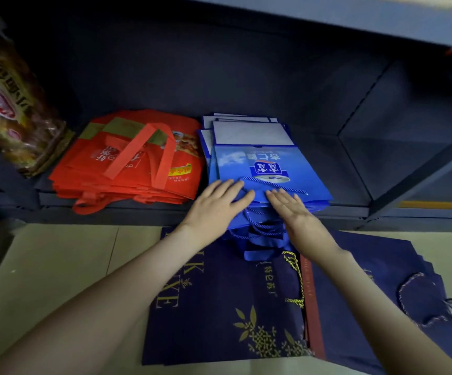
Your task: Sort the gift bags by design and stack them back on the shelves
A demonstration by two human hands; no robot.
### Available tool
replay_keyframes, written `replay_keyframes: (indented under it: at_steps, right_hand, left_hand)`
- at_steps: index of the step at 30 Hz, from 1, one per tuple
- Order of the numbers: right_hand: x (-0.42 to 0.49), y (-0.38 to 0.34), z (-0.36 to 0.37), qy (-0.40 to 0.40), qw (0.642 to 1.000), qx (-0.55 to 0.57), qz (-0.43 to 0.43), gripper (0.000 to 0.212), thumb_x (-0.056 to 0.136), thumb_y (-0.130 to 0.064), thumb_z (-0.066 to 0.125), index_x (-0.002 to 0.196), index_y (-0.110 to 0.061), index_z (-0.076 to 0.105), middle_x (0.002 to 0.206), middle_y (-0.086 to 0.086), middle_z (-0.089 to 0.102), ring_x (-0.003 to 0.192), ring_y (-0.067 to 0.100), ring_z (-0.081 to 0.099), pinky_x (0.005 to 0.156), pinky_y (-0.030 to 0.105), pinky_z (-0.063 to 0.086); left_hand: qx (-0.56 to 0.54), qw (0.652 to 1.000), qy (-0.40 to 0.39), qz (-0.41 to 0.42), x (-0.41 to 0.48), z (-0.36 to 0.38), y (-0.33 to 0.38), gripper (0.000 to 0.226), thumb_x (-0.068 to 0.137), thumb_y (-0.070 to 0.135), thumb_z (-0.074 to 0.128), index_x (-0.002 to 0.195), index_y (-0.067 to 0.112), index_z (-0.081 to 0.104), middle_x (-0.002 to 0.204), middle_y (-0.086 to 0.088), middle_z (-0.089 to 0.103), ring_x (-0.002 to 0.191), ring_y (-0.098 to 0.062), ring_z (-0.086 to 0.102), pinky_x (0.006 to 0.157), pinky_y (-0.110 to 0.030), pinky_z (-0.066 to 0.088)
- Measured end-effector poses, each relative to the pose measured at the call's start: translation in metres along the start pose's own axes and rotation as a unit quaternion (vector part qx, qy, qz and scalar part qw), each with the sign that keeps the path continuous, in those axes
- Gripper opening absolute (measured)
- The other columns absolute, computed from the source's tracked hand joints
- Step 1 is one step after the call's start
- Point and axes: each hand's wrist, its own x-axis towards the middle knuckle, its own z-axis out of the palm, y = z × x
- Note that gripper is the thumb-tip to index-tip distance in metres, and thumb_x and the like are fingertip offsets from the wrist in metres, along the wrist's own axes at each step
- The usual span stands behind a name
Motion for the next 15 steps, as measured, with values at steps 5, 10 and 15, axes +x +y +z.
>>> replay_keyframes:
  at_steps: [5, 10, 15]
  right_hand:
    - [0.013, -0.003, 0.006, 0.013, 0.999, 0.011, 0.031, 0.072, 0.098, -0.014, 0.045, 0.148, -0.013, -0.007, 0.159, 0.005, -0.001, 0.144, 0.017, -0.012, 0.119, 0.045, 0.001]
    - [-0.064, -0.043, 0.057, 0.048, 0.997, -0.023, -0.055, 0.085, 0.086, -0.044, 0.049, 0.153, -0.018, 0.004, 0.159, 0.004, 0.011, 0.148, 0.025, 0.006, 0.114, 0.054, 0.012]
    - [-0.148, -0.049, 0.127, -0.094, 0.985, -0.122, -0.079, 0.103, 0.071, -0.06, 0.056, 0.154, -0.021, 0.009, 0.157, 0.005, 0.022, 0.147, 0.025, 0.008, 0.11, 0.055, 0.012]
  left_hand:
    - [-0.03, 0.997, 0.026, -0.072, -0.018, 0.001, 0.016, 0.06, 0.092, 0.042, 0.036, 0.146, 0.016, 0.034, 0.152, -0.017, 0.03, 0.14, -0.03, 0.03, 0.113, -0.049, 0.023]
    - [-0.048, 0.998, 0.015, -0.049, -0.099, 0.022, 0.063, 0.074, 0.091, 0.051, 0.041, 0.152, 0.021, 0.012, 0.159, -0.015, 0.005, 0.146, -0.032, 0.005, 0.115, -0.053, 0.005]
    - [0.017, 0.994, -0.07, 0.082, -0.165, 0.049, 0.094, 0.103, 0.073, 0.054, 0.069, 0.152, 0.028, 0.008, 0.156, -0.009, 0.016, 0.143, -0.031, 0.006, 0.114, -0.052, 0.002]
